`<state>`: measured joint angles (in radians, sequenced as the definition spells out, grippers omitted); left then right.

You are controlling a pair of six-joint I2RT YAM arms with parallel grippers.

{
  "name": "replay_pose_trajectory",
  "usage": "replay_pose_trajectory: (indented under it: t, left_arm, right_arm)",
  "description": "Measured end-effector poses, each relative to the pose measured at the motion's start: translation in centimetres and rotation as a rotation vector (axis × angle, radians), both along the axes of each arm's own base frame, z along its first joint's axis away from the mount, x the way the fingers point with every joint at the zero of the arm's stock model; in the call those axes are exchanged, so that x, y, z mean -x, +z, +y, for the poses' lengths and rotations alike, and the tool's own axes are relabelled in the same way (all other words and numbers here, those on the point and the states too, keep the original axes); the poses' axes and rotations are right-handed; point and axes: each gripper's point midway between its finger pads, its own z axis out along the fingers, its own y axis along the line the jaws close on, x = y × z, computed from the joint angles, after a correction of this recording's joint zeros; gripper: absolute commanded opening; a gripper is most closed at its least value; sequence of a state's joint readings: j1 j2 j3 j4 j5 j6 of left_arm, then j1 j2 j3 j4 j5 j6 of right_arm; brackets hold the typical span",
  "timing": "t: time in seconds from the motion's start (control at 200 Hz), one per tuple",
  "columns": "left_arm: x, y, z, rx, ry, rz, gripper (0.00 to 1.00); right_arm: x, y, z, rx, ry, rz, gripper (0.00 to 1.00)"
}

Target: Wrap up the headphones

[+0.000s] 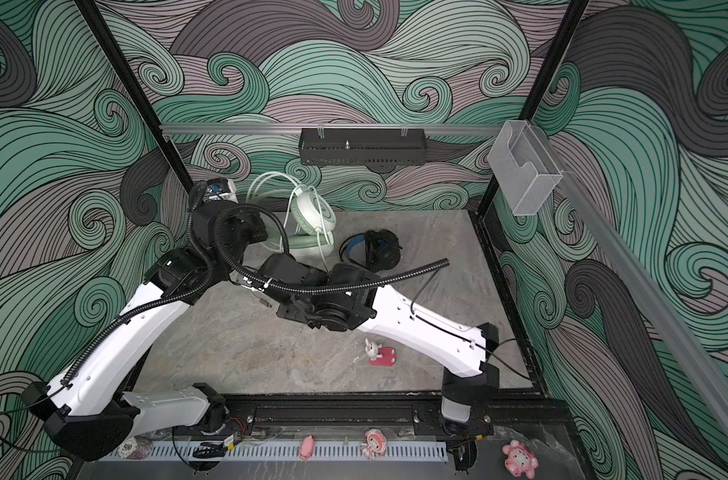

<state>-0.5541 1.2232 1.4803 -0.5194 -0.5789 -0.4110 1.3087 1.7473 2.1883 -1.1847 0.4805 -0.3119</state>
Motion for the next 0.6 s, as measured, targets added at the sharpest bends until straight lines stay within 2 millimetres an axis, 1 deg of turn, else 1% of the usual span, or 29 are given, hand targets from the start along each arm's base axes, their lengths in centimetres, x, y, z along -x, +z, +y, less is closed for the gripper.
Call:
replay_pose_trajectory:
  t: [0.055,0.12,0.18,0.245,0.285,0.33,0.41,0.6]
  left_arm:
    - [0.3,0.3,0.0,-0.010,-0.008,-0.014,0.00]
    - [0.4,0.4,0.0,-0.022,-0.004,-0.035,0.00]
    - [0.3,-0.5,0.2,-0.058,0.006,-0.021,0.00]
    - [0.3,-2.2,0.4,-0.108,0.012,0.019,0.00]
    - [0.4,-3.0,0.4,-0.127,0.009,0.038,0.00]
    - [0.5,-3.2,0.2,-0.133,-0.001,0.040,0.00]
    - [0.9,-2.6,0.1,-0.141,-0.012,0.023,0.00]
    - [2.2,-1.2,1.3,-0.177,0.002,-0.016,0.00]
  right_arm:
    - [-0.1,0.8,-0.2,0.002,0.004,-0.025,0.00]
    - [0.6,2.7,0.6,-0.053,0.042,-0.054,0.00]
    - [1.7,4.6,1.0,-0.112,0.075,-0.074,0.01]
    - [2.5,5.6,0.7,-0.143,0.094,-0.079,0.01]
    - [2.6,6.0,0.4,-0.153,0.094,-0.081,0.01]
    - [2.6,6.3,0.0,-0.162,0.090,-0.080,0.01]
    - [2.3,6.3,-0.7,-0.162,0.074,-0.078,0.00]
    - [2.3,6.3,-1.0,-0.163,0.067,-0.075,0.02]
